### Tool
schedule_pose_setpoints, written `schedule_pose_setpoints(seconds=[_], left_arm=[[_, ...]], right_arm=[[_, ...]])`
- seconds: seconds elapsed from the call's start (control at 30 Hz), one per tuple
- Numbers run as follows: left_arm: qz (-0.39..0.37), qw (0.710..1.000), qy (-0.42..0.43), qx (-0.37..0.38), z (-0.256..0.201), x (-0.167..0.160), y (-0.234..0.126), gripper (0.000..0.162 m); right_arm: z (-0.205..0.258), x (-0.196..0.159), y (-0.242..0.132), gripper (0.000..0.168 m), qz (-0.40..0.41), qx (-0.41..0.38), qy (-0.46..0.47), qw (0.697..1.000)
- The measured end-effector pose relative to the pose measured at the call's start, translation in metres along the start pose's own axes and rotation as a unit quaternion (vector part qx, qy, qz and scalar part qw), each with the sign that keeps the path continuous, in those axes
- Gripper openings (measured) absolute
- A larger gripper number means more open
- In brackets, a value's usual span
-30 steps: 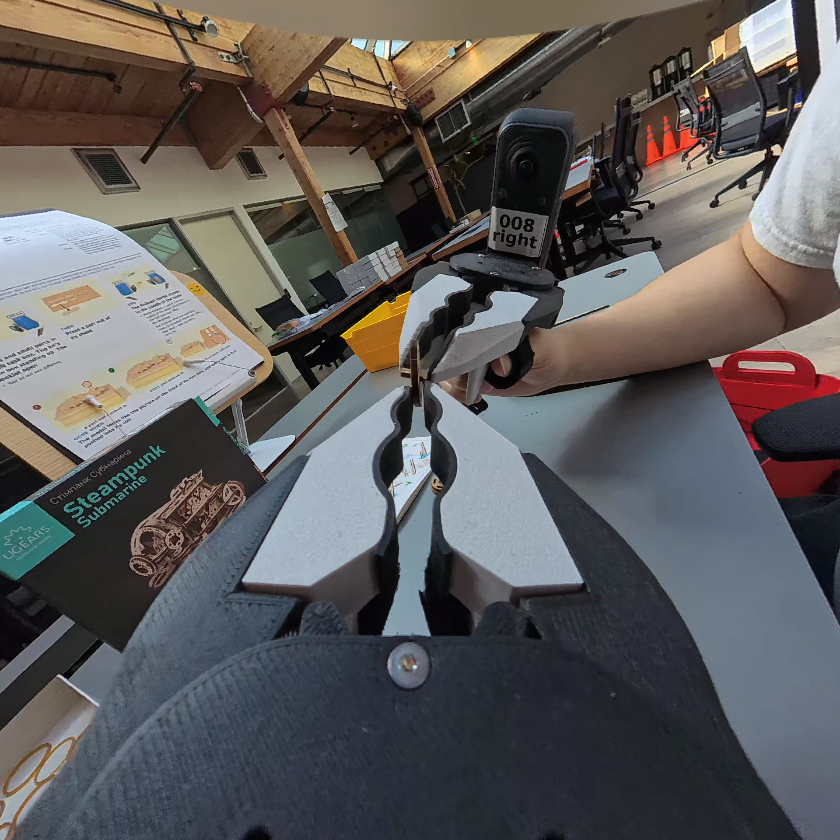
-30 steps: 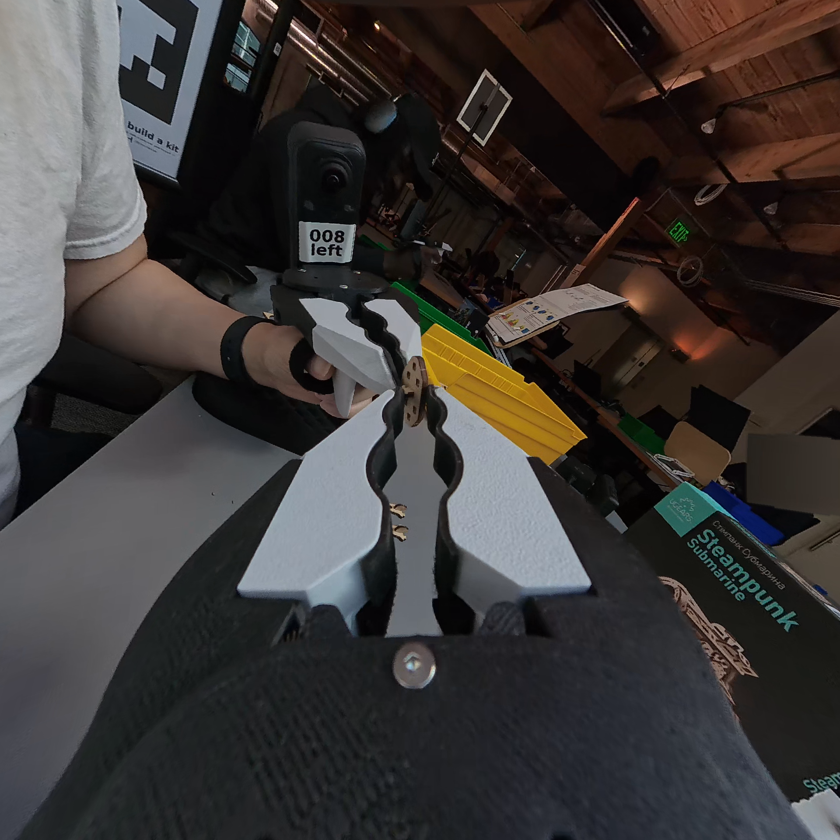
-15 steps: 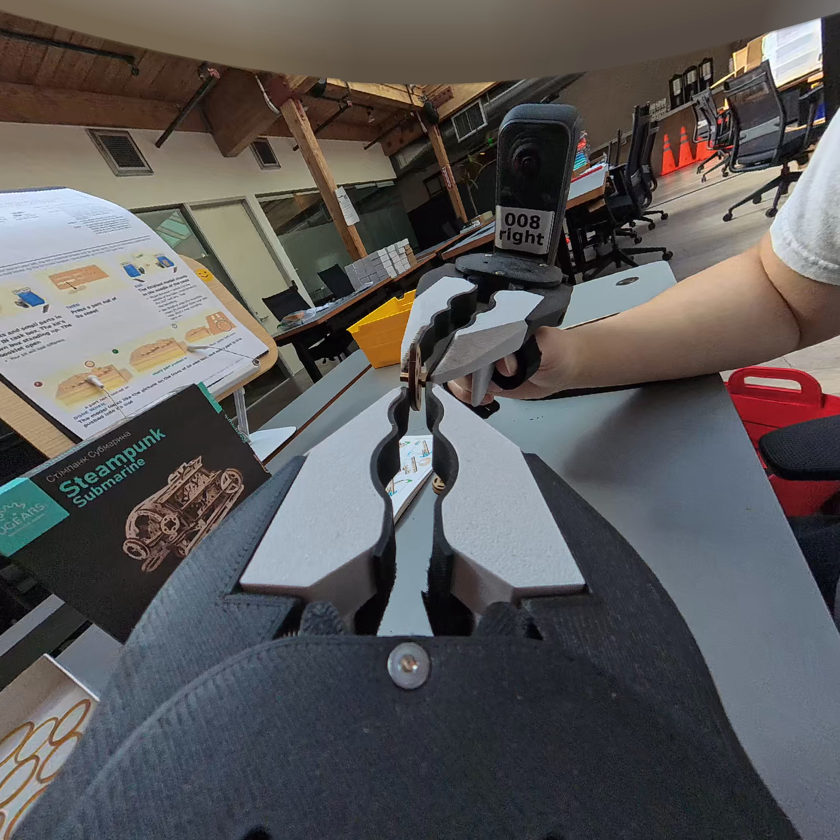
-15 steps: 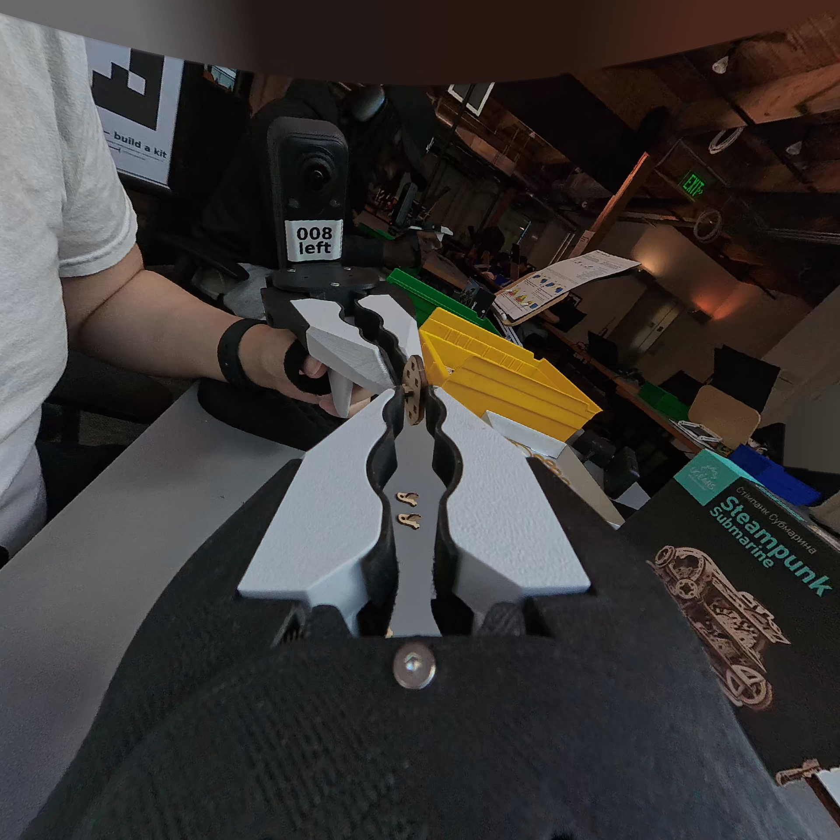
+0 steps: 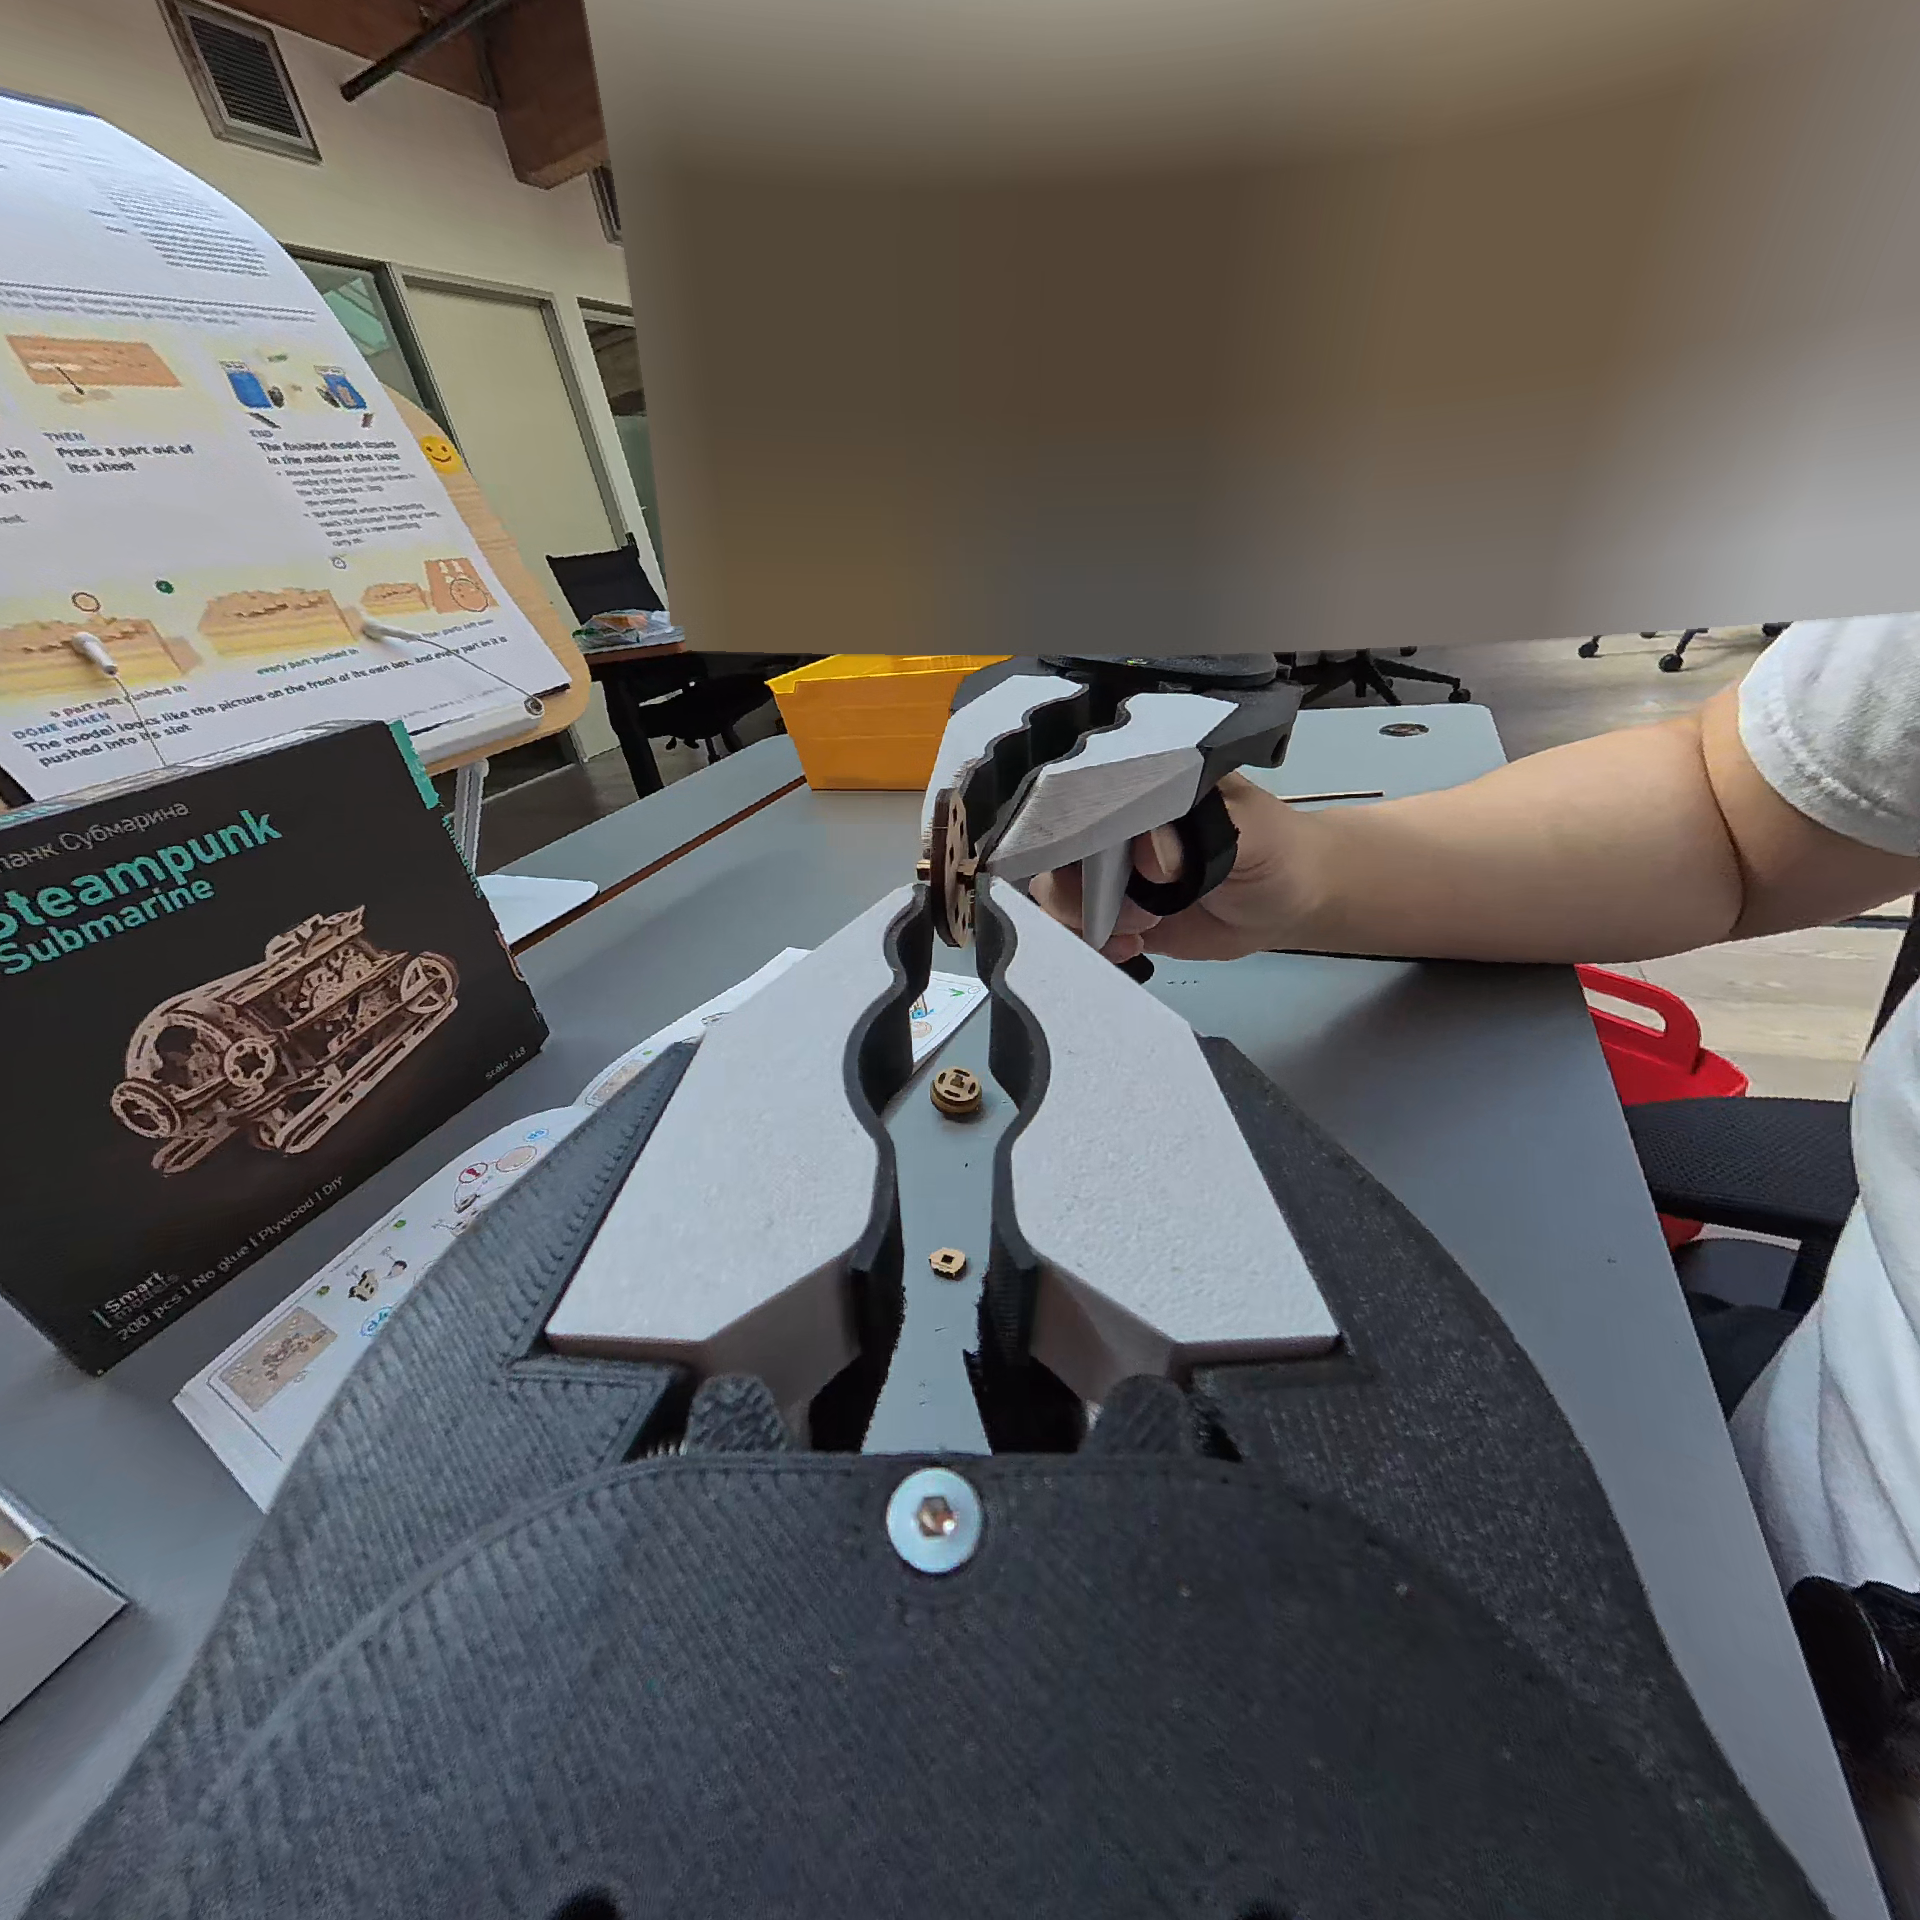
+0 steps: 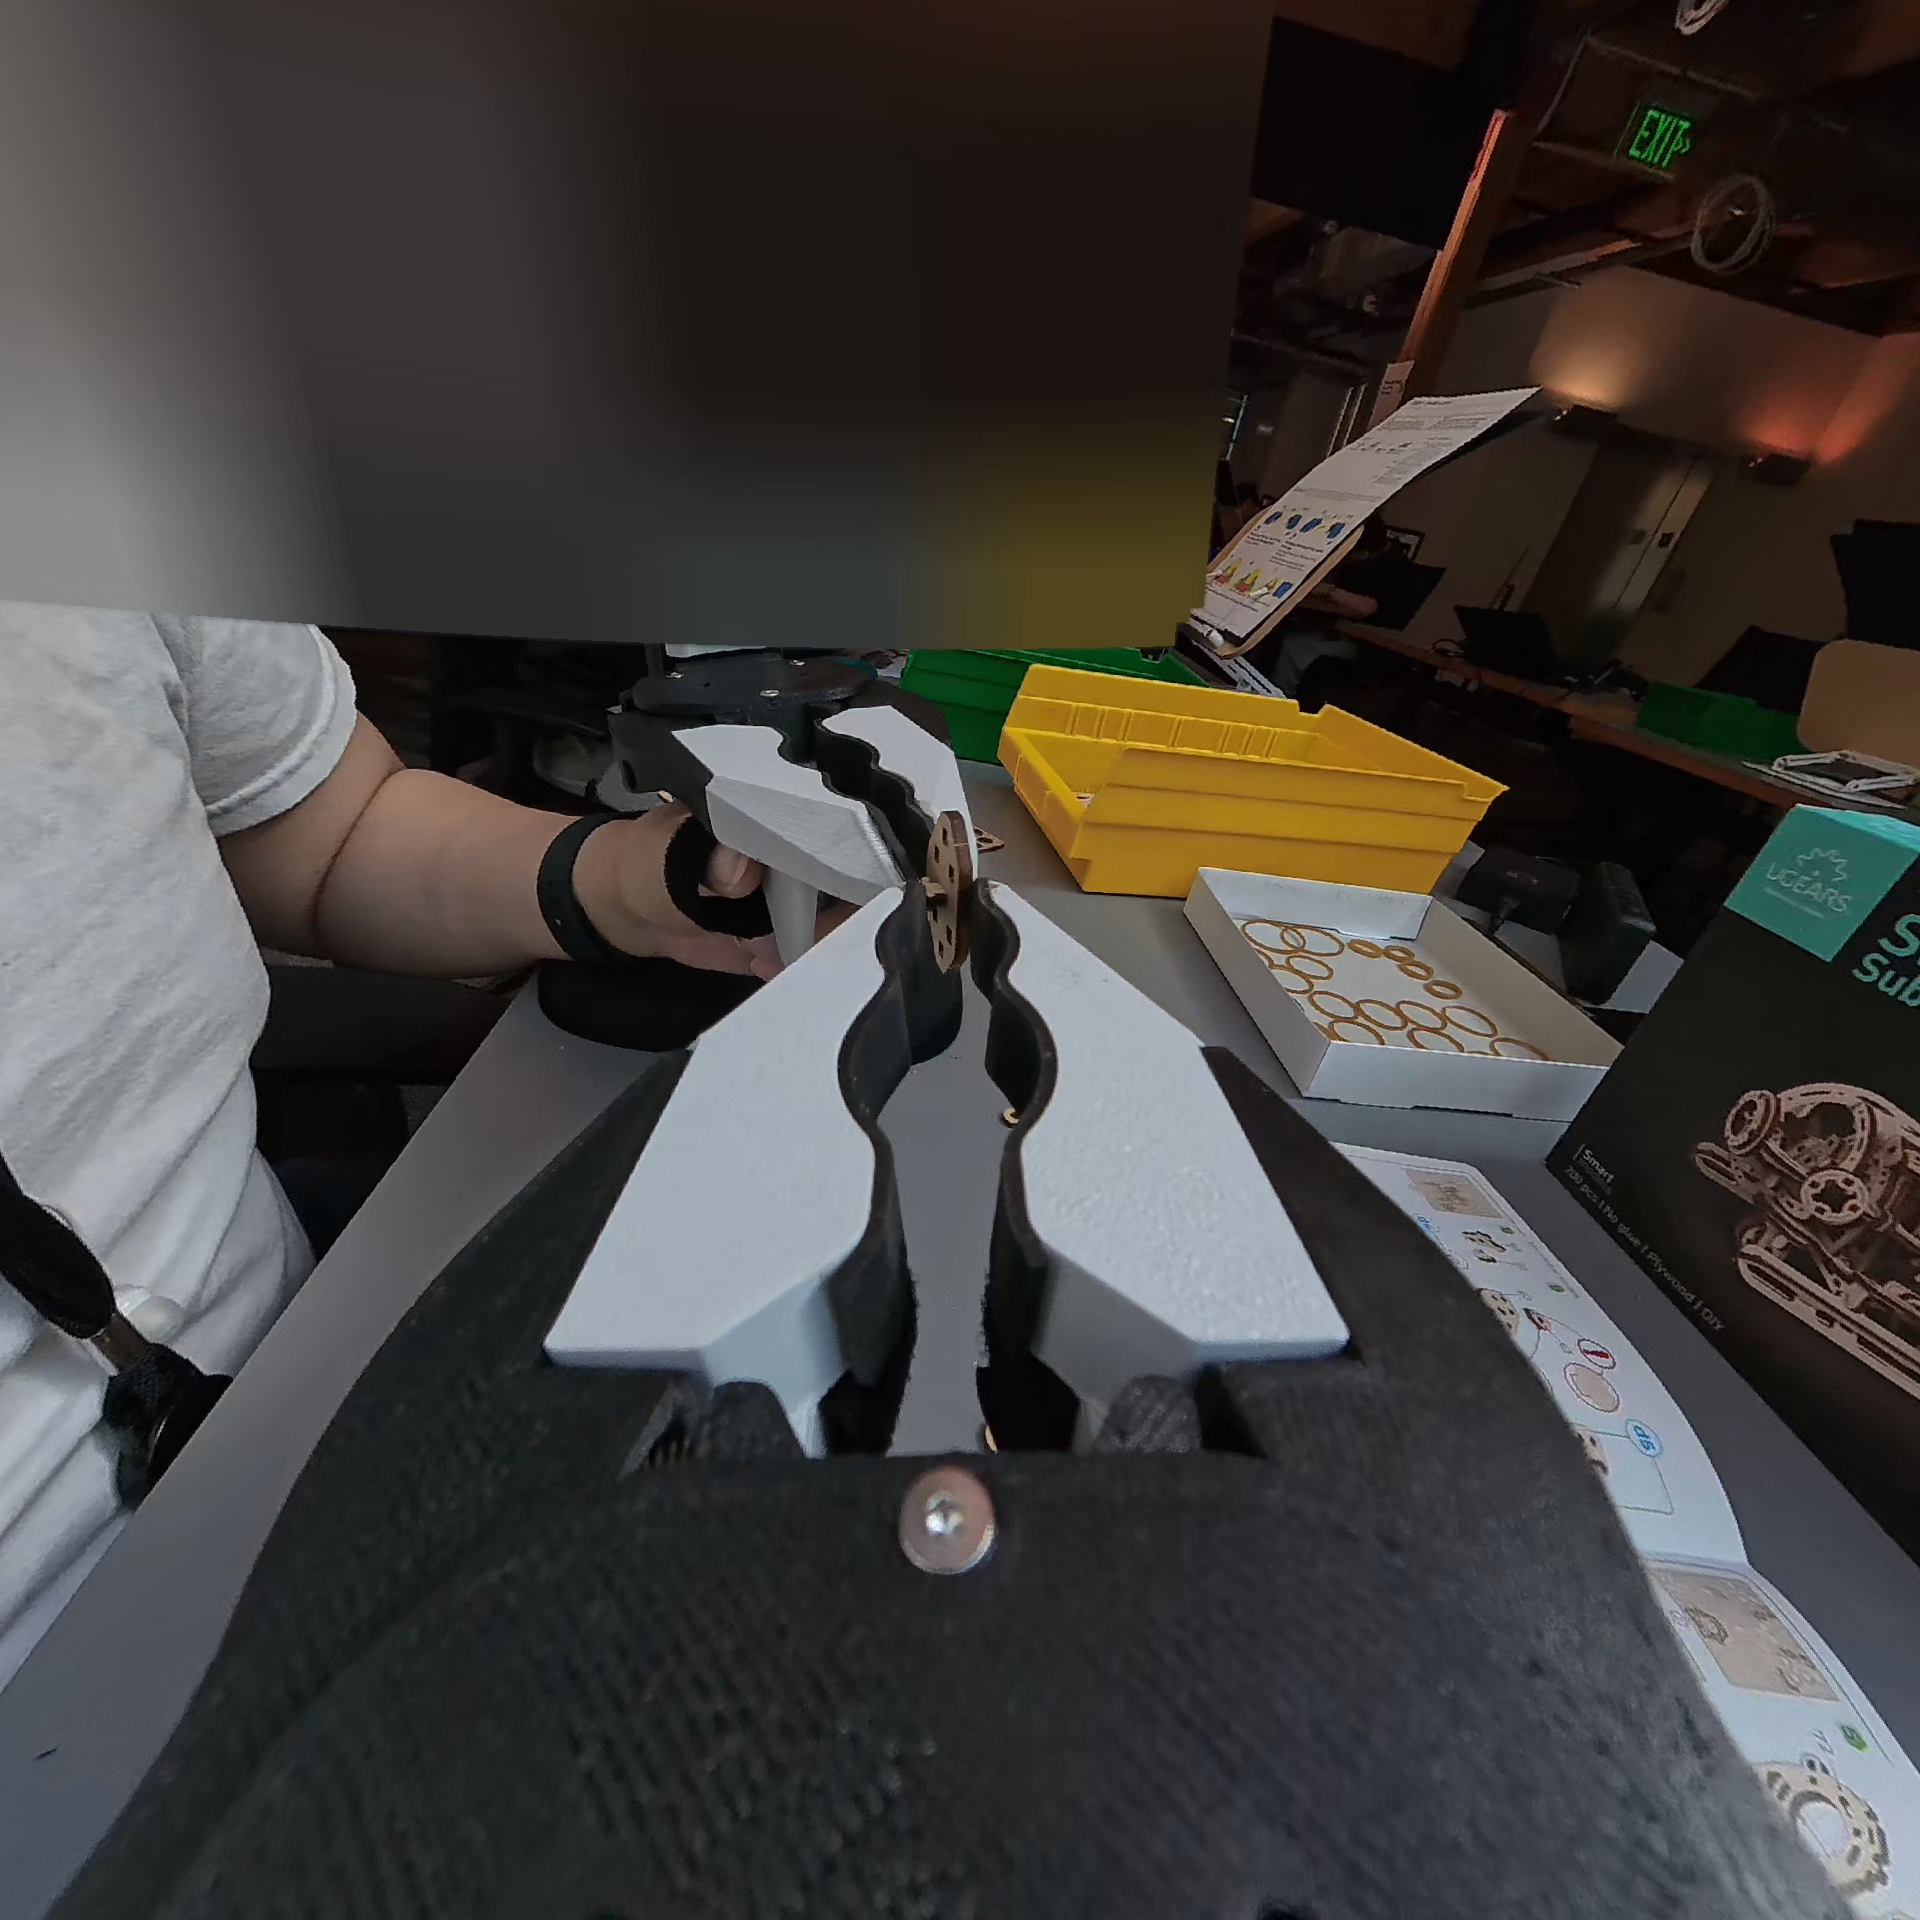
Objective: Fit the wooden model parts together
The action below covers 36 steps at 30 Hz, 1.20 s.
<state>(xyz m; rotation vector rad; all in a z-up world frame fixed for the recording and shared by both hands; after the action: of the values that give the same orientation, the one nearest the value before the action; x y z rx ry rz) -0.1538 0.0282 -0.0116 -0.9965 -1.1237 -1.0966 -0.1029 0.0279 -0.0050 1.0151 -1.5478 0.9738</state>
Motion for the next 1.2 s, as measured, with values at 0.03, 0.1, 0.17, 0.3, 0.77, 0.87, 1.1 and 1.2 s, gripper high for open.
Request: schedule_pose_setpoints(seconds=[0.03,0.1,0.17,0.3,0.77,0.87,1.1,1.2], left_arm=[[0.0,1.0,-0.001,-0.001,0.0002,-0.0002,-0.0002,0.005],[0.003,1.0,-0.003,-0.002,0.0004,-0.0011,-0.0001,0.005],[0.004,1.0,-0.005,-0.002,0.0007,-0.0013,-0.0004,0.005],[0.004,1.0,0.004,0.003,0.0005,-0.0011,-0.0013,0.005],[0.007,1.0,-0.004,-0.002,0.0014,-0.0022,-0.0011,0.006],[0.008,1.0,-0.006,-0.003,0.0016,-0.0027,-0.001,0.006],[0.003,1.0,-0.018,-0.013,0.0013,-0.0014,-0.0012,0.006],[-0.002,0.999,-0.028,-0.024,0.0011,-0.0003,-0.0018,0.005]], right_arm=[[-0.0001,-0.0003,0.0002,0.008,0.001,0.001,0.002,1.0],[0.0,-0.0011,0.0005,0.008,0.004,0.001,-0.001,1.0],[-0.0002,-0.0017,0.001,0.008,0.004,0.0,0.001,1.0],[0.0004,-0.0018,0.0014,0.007,0.002,0.004,0.004,1.0],[0.0012,-0.0032,0.0013,0.007,0.018,-0.003,-0.003,1.0],[0.0014,-0.0037,0.0012,0.007,0.022,-0.006,-0.007,1.0],[0.0005,-0.0024,0.0007,0.007,0.013,0.008,0.007,1.0],[0.0014,-0.0007,0.001,0.008,0.004,0.002,-0.011,1.0]])
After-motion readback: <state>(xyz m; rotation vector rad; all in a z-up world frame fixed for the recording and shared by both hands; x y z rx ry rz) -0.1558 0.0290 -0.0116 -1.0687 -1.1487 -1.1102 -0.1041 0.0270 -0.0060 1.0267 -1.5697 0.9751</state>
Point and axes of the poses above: each gripper's, where its closed fingertips meet, y out along the fingers, x out of its top, z = x × y across the jaws, the point moved 3 cm from there along -y, back along the fingers, and after that the axes turned 8 degrees about z, right-handed, at the moved point
